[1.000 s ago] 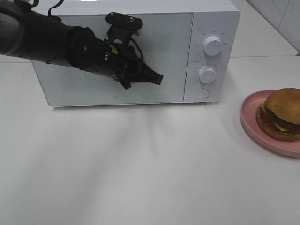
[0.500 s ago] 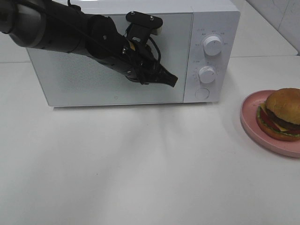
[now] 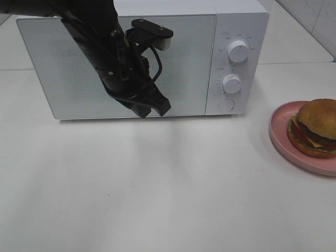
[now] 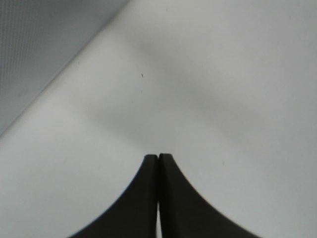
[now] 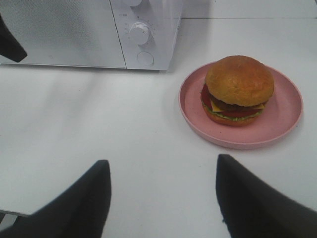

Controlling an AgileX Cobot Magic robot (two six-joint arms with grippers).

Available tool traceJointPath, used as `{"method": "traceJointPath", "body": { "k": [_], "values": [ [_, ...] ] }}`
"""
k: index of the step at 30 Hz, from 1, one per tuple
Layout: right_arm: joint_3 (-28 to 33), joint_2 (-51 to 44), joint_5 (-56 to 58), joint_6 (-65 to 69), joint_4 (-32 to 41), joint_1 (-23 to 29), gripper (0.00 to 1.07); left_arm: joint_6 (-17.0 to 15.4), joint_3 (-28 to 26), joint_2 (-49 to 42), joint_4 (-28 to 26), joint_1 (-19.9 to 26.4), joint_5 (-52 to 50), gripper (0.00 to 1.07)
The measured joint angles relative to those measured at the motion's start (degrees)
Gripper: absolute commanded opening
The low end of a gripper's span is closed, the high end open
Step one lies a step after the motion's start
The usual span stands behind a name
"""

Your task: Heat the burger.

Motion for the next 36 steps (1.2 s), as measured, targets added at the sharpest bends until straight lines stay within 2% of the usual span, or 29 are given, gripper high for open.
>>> {"method": "traceJointPath", "body": {
  "k": [1,3,6,10,16,17,18,19,20,22,23,24,26,27,29,30,31,33,34,36],
  "values": [
    [0.0,0.0,0.0,0.0,0.0,0.0,0.6,0.0,0.0,0.0,0.0,0.0,0.0,0.0],
    [0.0,0.0,0.0,0.0,0.0,0.0,0.6,-1.95,0.0,-1.2,2.52,0.0,7.91,0.0],
    [0.0,0.0,0.0,0.0,0.0,0.0,0.6,-3.44,0.0,-1.6,3.67,0.29,13.64,0.0],
    [0.0,0.0,0.0,0.0,0.0,0.0,0.6,-4.53,0.0,-2.92,3.72,1.43,16.73,0.0],
    [0.0,0.0,0.0,0.0,0.0,0.0,0.6,-7.33,0.17,-7.91,3.72,6.7,20.74,0.0],
    [0.0,0.0,0.0,0.0,0.0,0.0,0.6,-8.48,0.17,-9.68,3.72,9.05,21.31,0.0],
    [0.0,0.0,0.0,0.0,0.0,0.0,0.6,-8.48,0.17,-9.68,3.72,9.05,21.31,0.0],
    [0.0,0.0,0.0,0.0,0.0,0.0,0.6,-9.05,0.34,-11.63,3.72,11.29,21.43,0.0],
    [0.0,0.0,0.0,0.0,0.0,0.0,0.6,-9.05,0.34,-11.63,3.72,11.29,21.43,0.0],
    [0.0,0.0,0.0,0.0,0.0,0.0,0.6,-9.91,1.78,-15.24,3.84,15.41,21.49,0.0],
    [0.0,0.0,0.0,0.0,0.0,0.0,0.6,-9.91,1.78,-15.24,3.84,15.41,21.49,0.0],
    [0.0,0.0,0.0,0.0,0.0,0.0,0.6,-10.14,3.5,-18.05,4.41,18.11,21.6,0.0],
    [0.0,0.0,0.0,0.0,0.0,0.0,0.6,-10.31,4.35,-19.42,4.87,19.31,21.6,0.0],
    [0.0,0.0,0.0,0.0,0.0,0.0,0.6,-10.71,6.7,-22.92,5.73,22.35,21.6,0.0],
    [0.0,0.0,0.0,0.0,0.0,0.0,0.6,-11.0,7.79,-24.75,6.47,23.89,21.6,0.0],
    [0.0,0.0,0.0,0.0,0.0,0.0,0.6,-11.97,10.66,-28.07,7.33,26.41,21.66,0.0],
    [0.0,0.0,0.0,0.0,0.0,0.0,0.6,-11.97,10.66,-28.07,7.33,26.41,21.66,0.0],
    [0.0,0.0,0.0,0.0,0.0,0.0,0.6,-12.95,15.13,-33.63,8.14,29.51,21.72,0.0],
    [0.0,0.0,0.0,0.0,0.0,0.0,0.6,-12.95,15.13,-33.63,8.14,29.51,21.72,0.0],
    [0.0,0.0,0.0,0.0,0.0,0.0,0.6,-13.24,20.0,-40.28,8.25,31.11,21.77,0.0]
  ]
}}
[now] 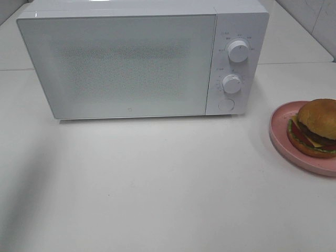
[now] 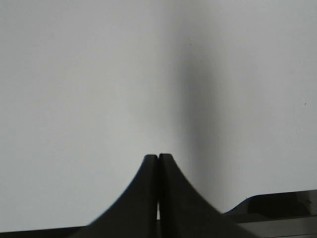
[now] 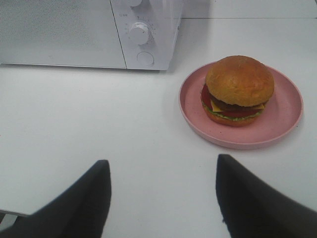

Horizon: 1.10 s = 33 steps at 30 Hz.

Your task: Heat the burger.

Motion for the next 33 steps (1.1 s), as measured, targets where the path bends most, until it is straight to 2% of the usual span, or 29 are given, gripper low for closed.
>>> {"method": "traceJointPath", "body": {
  "k": [1,3,6,7,9,11,15,16,18,20,21,23,24,26,33],
  "values": [
    [0.0,0.0,0.0,0.0,0.0,0.0,0.6,0.0,0.0,0.0,0.0,0.0,0.0,0.0],
    [0.0,0.0,0.0,0.0,0.0,0.0,0.6,-0.06,5.39,-6.65,0.11,0.23,0.11,0.0],
    [0.0,0.0,0.0,0.0,0.0,0.0,0.6,-0.23,8.54,-11.0,-0.11,0.23,0.11,0.0],
    [0.0,0.0,0.0,0.0,0.0,0.0,0.6,-0.29,11.52,-16.04,-0.4,0.23,0.11,0.0],
    [0.0,0.0,0.0,0.0,0.0,0.0,0.6,-0.34,13.12,-18.62,-0.52,0.23,0.11,0.0],
    [0.0,0.0,0.0,0.0,0.0,0.0,0.6,-0.34,17.65,-25.78,-0.86,0.23,-0.29,0.0],
    [0.0,0.0,0.0,0.0,0.0,0.0,0.6,-0.34,21.37,-32.83,-1.55,0.23,-0.86,0.0],
    [0.0,0.0,0.0,0.0,0.0,0.0,0.6,-0.4,24.06,-38.5,-2.52,0.23,-1.49,0.0],
    [0.0,0.0,0.0,0.0,0.0,0.0,0.6,-0.4,25.61,-41.42,-2.52,0.23,-1.78,0.0],
    [0.0,0.0,0.0,0.0,0.0,0.0,0.6,-0.17,29.85,-49.45,-3.67,0.23,-2.69,0.0],
    [0.0,0.0,0.0,0.0,0.0,0.0,0.6,-0.17,29.85,-49.45,-3.67,0.23,-2.69,0.0],
    [0.0,0.0,0.0,0.0,0.0,0.0,0.6,0.74,32.43,-56.95,-3.67,0.23,-2.75,0.0],
    [0.0,0.0,0.0,0.0,0.0,0.0,0.6,0.74,32.43,-56.95,-3.67,0.23,-2.75,0.0],
    [0.0,0.0,0.0,0.0,0.0,0.0,0.6,2.86,32.95,-65.26,-3.72,0.23,-3.67,0.0],
    [0.0,0.0,0.0,0.0,0.0,0.0,0.6,4.41,33.29,-70.82,-3.78,0.23,-4.81,0.0]
  ]
}}
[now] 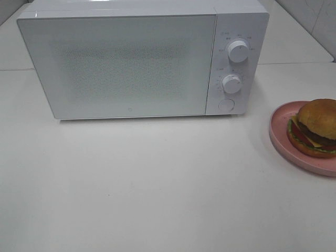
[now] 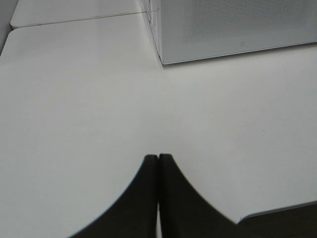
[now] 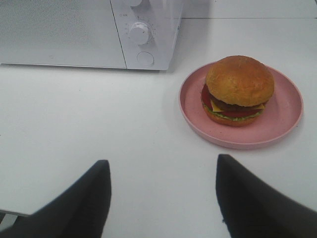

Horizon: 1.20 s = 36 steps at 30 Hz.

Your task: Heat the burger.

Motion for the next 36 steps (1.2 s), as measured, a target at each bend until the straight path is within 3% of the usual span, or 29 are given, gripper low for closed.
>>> {"method": "traceJointPath", "body": {
  "k": [25,31,36],
  "values": [
    [0.0,0.0,0.0,0.0,0.0,-0.46,0.6,-0.17,2.12,-0.06,-0.11,0.0,-5.04,0.0],
    [0.0,0.0,0.0,0.0,0.0,-6.19,0.6,-0.17,2.12,-0.06,-0.11,0.0,-5.04,0.0],
    [0.0,0.0,0.0,0.0,0.0,-13.52,0.6,-0.17,2.12,-0.06,0.06,4.35,-5.1,0.0]
  ]
}}
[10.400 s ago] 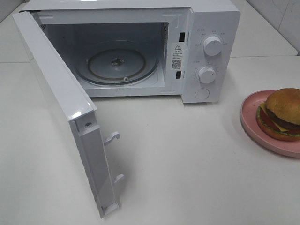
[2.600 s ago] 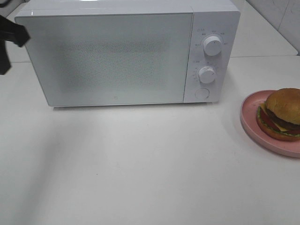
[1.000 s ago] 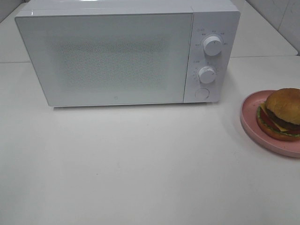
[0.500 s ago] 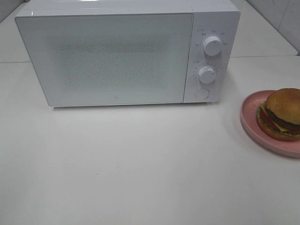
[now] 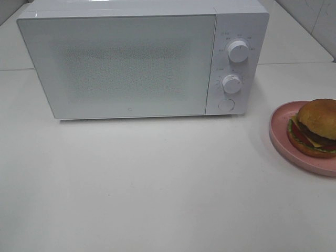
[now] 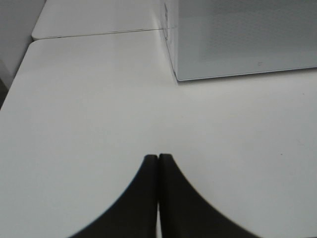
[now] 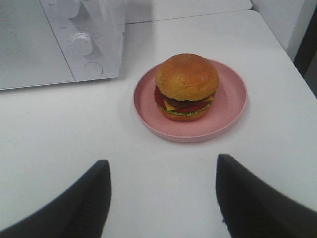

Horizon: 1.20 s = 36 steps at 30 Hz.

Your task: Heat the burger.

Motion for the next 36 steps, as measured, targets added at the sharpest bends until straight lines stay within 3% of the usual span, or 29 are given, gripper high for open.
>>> {"method": "traceJointPath", "body": {
  "k": [8,36],
  "values": [
    [0.0,0.0,0.0,0.0,0.0,-1.03,0.6,0.0,0.0,0.0,0.06,5.16,-0.06,0.0],
    [0.0,0.0,0.0,0.0,0.0,-1.03,0.6,0.0,0.0,0.0,0.06,5.21,-0.06,0.0]
  ]
}}
